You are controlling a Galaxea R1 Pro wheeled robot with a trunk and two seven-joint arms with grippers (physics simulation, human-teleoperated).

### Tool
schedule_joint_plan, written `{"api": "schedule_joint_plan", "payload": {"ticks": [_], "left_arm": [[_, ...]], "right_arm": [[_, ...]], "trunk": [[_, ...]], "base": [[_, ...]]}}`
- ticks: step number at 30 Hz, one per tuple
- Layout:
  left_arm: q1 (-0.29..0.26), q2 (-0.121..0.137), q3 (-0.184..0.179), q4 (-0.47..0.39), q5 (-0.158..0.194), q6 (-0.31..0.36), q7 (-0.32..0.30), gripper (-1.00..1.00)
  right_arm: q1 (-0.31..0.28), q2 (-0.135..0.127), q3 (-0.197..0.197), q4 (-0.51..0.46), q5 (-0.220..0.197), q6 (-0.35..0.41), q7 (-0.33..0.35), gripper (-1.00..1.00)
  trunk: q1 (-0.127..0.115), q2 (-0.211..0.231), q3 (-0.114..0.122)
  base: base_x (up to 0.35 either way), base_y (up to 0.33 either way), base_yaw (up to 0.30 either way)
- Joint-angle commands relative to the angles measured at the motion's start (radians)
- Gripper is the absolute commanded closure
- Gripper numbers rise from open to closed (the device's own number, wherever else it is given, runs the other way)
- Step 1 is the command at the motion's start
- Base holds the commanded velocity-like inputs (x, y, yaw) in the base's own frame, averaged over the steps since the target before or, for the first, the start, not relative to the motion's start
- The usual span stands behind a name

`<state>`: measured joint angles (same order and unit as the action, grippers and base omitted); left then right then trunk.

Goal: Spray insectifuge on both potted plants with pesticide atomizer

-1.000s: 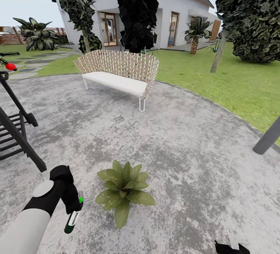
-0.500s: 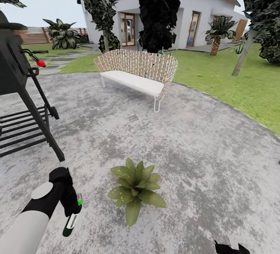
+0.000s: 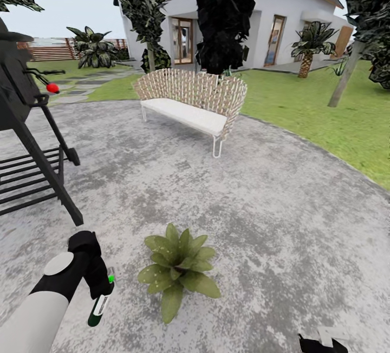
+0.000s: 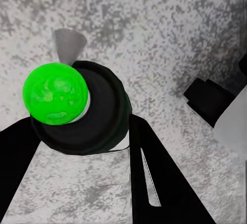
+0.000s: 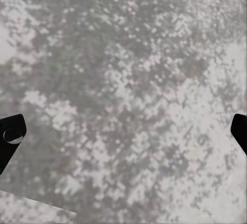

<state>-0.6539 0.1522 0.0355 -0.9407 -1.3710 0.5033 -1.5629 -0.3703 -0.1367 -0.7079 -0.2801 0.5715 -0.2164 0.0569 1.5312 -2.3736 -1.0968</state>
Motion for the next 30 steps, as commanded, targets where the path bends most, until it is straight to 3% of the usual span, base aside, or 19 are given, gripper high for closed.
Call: {"api": "schedule_joint_plan", "payload": {"ticks": [1,11,15,23,30], "left_arm": [[-0.001,0.0,0.001,-0.001,-0.006,0.011,-0.008,1.0],[-0.007,-0.003,0.001,-0.001,-0.006,0.015,-0.008,1.0],[-0.048,-0.005,0.0,0.0,-0.006,0.018,-0.008,1.0],[-0.064,-0.006,-0.007,0.001,-0.006,0.053,-0.008,1.0],[-0.062,-0.004,-0.006,0.001,-0.006,0.054,-0.008,1.0]], "right_arm": [[-0.001,0.0,-0.008,0.001,0.005,-0.004,0.006,-1.0],[-0.001,0.0,-0.008,0.001,0.005,-0.004,0.006,-1.0],[-0.001,0.0,-0.008,0.001,0.005,-0.004,0.006,-1.0],[-0.001,0.0,-0.008,0.001,0.005,-0.004,0.006,-1.0],[-0.001,0.0,-0.008,0.001,0.005,-0.004,0.006,-1.0]], "trunk": [[0.0,0.0,-0.001],[0.0,0.0,-0.001],[0.0,0.0,-0.001],[0.0,0.0,-0.001],[0.0,0.0,-0.001]], "base": [[0.001,-0.27,0.0],[-0.124,-0.255,0.2],[-0.013,-0.268,0.244],[-0.025,-0.271,0.029],[-0.223,-0.208,0.036]]}}
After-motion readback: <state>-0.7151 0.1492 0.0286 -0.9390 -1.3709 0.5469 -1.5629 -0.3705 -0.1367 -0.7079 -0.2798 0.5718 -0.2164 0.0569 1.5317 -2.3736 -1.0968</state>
